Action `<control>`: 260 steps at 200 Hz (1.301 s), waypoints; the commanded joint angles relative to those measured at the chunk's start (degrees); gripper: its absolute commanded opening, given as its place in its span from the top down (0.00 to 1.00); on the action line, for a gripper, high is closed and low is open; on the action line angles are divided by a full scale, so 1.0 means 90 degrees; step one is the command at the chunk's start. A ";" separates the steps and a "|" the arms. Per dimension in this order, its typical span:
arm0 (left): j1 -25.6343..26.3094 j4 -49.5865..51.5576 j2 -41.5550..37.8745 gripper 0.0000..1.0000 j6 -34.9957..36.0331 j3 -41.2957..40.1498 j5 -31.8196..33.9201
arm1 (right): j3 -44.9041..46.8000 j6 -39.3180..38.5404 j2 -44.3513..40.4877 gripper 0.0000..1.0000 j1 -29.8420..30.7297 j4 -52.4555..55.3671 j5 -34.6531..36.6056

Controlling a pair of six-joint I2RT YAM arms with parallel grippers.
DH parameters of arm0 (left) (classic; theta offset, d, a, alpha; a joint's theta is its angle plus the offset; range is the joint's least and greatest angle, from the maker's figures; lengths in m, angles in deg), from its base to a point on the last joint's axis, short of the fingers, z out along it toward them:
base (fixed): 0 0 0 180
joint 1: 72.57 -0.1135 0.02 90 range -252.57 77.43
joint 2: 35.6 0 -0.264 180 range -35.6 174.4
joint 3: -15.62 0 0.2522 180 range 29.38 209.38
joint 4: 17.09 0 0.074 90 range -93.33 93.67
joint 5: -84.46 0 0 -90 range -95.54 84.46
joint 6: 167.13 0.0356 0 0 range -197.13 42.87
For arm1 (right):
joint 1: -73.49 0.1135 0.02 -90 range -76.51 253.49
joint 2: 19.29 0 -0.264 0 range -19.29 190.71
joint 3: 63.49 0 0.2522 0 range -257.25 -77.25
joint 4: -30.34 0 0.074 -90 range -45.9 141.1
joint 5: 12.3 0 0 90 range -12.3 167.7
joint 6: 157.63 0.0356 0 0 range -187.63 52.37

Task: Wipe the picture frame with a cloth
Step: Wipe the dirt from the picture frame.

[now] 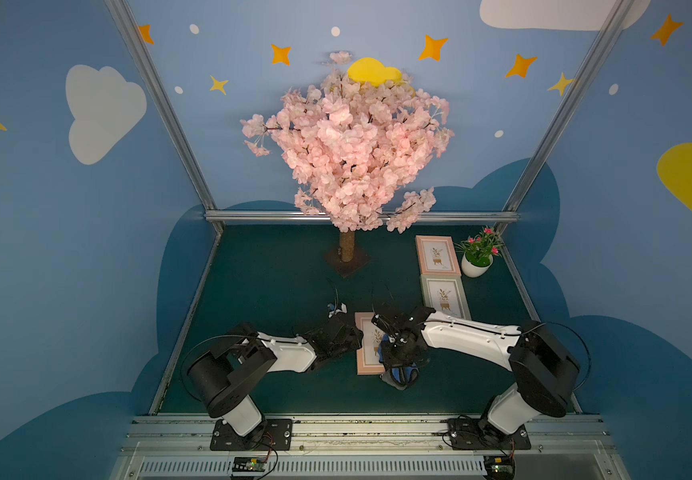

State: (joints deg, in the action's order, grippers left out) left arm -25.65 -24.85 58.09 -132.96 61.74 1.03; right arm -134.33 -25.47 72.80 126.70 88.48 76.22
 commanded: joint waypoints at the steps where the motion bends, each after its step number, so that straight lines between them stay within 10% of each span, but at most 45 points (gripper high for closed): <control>1: -0.0018 0.1334 0.0536 0.69 -0.0083 -0.0368 -0.0211 | -0.0047 -0.0204 0.0058 1.00 -0.0239 0.0150 0.0214; 61: -0.0020 0.1435 0.0488 0.69 -0.0051 -0.0363 -0.0193 | -0.1521 -0.0478 0.1387 1.00 -0.0551 -0.0044 0.0014; 121: -0.0022 0.1347 0.0525 0.69 -0.0007 -0.0342 -0.0210 | -0.0233 -0.0075 0.0393 1.00 -0.0238 -0.0327 -0.0329; 260: -0.0170 0.2094 -0.0844 0.51 0.0228 -0.0449 -0.0022 | -0.0958 -0.0861 -0.0189 1.00 -0.0678 -0.1010 -0.0901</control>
State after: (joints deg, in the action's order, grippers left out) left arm -26.00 -18.92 52.36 -132.44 60.23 0.44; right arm -146.20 -31.40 76.82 120.87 82.88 70.59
